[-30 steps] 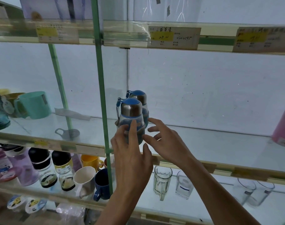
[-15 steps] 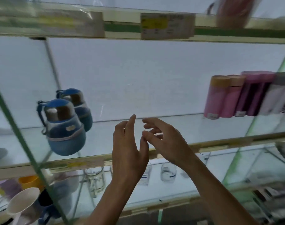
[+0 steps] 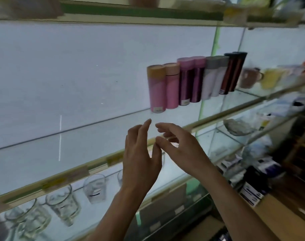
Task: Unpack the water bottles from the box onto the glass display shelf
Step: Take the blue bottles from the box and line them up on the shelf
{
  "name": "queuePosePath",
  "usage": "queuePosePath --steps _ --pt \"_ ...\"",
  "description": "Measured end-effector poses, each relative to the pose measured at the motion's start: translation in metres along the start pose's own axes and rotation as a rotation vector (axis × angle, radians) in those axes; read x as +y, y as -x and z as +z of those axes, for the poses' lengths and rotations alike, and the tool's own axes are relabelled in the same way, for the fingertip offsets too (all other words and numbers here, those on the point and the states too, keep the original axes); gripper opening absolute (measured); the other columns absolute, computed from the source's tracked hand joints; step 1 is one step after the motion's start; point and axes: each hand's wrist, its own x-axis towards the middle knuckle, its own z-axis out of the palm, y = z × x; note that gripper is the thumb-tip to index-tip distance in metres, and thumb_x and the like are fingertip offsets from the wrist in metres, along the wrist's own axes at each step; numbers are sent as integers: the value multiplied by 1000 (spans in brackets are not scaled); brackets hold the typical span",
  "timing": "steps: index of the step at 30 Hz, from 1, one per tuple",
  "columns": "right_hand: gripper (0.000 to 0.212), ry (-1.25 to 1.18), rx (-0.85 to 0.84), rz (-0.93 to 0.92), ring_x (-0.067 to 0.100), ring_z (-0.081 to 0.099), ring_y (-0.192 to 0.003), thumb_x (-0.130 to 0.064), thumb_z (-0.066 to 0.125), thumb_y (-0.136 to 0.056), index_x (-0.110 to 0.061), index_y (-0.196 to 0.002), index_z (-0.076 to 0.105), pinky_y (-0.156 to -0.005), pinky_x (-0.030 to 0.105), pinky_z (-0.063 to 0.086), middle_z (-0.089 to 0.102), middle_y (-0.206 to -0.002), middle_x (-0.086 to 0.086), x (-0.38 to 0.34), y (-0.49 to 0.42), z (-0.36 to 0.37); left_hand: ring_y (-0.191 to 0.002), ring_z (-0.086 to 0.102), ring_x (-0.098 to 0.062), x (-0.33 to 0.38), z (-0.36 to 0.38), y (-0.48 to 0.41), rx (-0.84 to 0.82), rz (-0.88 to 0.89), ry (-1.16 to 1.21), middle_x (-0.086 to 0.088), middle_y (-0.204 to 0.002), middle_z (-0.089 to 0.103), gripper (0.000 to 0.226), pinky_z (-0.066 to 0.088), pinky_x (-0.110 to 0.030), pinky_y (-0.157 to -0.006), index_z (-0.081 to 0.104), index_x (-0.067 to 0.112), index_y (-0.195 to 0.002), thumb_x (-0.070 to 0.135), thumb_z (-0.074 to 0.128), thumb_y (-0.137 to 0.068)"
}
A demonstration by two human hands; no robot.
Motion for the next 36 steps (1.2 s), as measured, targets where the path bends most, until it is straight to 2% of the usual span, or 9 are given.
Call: queuePosePath --steps 7,11,16,20,24,28,31,33,36 --pt "37 -15 94 123 -4 58 -116 -35 63 -100 -42 -136 59 -102 25 49 64 -127 -21 54 27 -66 -119 55 -15 40 72 7 -179 34 110 9 -132 49 59 52 -39 -98 43 29 -150 16 63 -96" --pt "39 -8 130 207 -7 56 -115 -36 63 -100 -41 -138 57 -97 18 48 62 -127 -22 85 48 -93 -125 51 -14 53 109 18 -277 39 145 12 -133 47 58 51 -42 -100 42 30 -150 19 62 -97" --pt "41 -16 177 331 -3 56 -115 -36 64 -99 -40 -139 56 -92 18 47 60 -129 -19 124 72 -121 -127 49 -16 66 153 35 -437 20 155 8 -136 46 58 51 -43 -102 37 33 -152 27 60 -99" --pt "41 -17 213 443 -7 53 -115 -40 63 -99 -44 -139 54 -86 11 46 57 -128 -23 150 92 -131 -126 51 -17 70 183 46 -562 2 179 7 -137 46 57 51 -44 -101 38 35 -151 29 59 -99" --pt "44 7 267 563 -1 56 -115 -41 62 -101 -40 -143 52 -92 21 51 57 -130 -19 178 112 -135 -127 50 -14 65 219 59 -712 27 207 11 -139 44 56 52 -43 -100 39 39 -149 32 59 -97" --pt "45 27 341 725 -4 55 -114 -44 62 -100 -39 -144 52 -89 20 49 55 -130 -18 204 133 -131 -128 49 -15 52 255 75 -893 59 252 9 -138 44 55 50 -43 -101 39 35 -150 31 59 -98" --pt "50 28 365 839 1 54 -119 -48 61 -100 -38 -147 49 -98 28 51 54 -135 -17 217 145 -122 -122 54 -21 38 275 85 -1004 69 256 7 -136 45 56 49 -43 -100 39 34 -150 35 60 -99" --pt "51 31 384 903 -1 53 -118 -49 60 -100 -38 -148 48 -97 24 50 53 -136 -16 230 153 -115 -121 55 -21 26 291 93 -1081 74 271 5 -136 46 56 49 -43 -99 39 31 -151 32 60 -98" --pt "50 9 408 973 -7 53 -115 -49 61 -99 -39 -147 49 -96 22 50 54 -133 -18 256 168 -102 -128 49 -18 10 313 111 -1156 87 281 4 -139 46 54 47 -36 -101 41 30 -150 29 58 -99"
